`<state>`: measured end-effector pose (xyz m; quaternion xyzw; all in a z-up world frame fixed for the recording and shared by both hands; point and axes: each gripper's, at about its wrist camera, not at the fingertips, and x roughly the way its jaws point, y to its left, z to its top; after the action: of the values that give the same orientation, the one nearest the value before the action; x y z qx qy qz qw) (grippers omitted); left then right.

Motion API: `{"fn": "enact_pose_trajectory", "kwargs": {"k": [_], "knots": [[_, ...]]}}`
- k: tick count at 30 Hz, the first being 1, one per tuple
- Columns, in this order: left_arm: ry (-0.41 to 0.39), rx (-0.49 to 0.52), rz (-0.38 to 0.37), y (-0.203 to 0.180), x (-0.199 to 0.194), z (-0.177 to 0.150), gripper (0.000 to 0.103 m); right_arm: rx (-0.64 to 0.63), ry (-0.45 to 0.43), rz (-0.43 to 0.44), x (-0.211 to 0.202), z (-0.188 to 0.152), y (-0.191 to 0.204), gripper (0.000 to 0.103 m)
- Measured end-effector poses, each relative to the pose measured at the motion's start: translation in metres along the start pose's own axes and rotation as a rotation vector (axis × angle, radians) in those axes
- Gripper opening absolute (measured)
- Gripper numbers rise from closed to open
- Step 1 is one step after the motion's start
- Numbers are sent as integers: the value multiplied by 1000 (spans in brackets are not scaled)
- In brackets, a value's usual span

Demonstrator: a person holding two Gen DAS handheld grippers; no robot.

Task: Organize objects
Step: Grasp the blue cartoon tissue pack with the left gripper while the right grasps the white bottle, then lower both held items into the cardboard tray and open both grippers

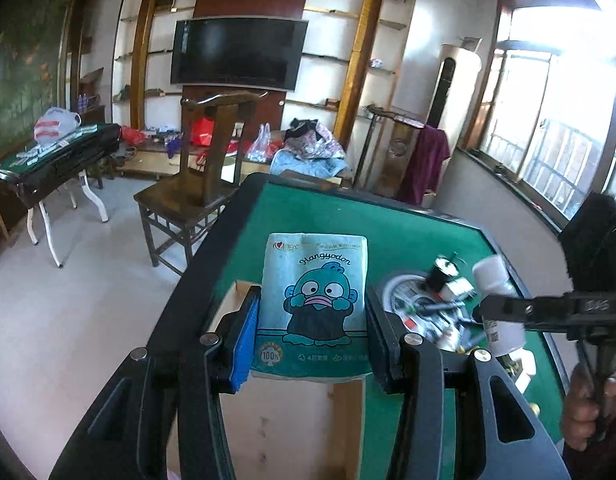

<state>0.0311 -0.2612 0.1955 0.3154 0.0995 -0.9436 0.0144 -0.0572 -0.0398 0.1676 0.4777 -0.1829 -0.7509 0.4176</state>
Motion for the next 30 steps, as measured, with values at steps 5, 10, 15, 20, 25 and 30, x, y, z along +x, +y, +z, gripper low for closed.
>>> {"fn": "enact_pose_trajectory", "kwargs": {"k": [5, 10, 15, 20, 25, 30], "knots": [[56, 1, 32, 10, 54, -3, 42, 2, 21, -74, 58, 29, 6, 32], [154, -24, 14, 22, 109, -25, 42, 56, 103, -157, 123, 19, -26, 32], [237, -40, 10, 37, 147, -47, 42, 76, 164, -190, 165, 6, -43, 32], [299, -69, -10, 46, 172, -56, 42, 72, 183, -221, 186, 5, -49, 32], [342, -75, -28, 45, 190, -63, 42, 81, 195, -234, 192, 7, -57, 32], [354, -79, -34, 44, 202, -65, 42, 97, 181, -237, 196, 13, -64, 32]]}}
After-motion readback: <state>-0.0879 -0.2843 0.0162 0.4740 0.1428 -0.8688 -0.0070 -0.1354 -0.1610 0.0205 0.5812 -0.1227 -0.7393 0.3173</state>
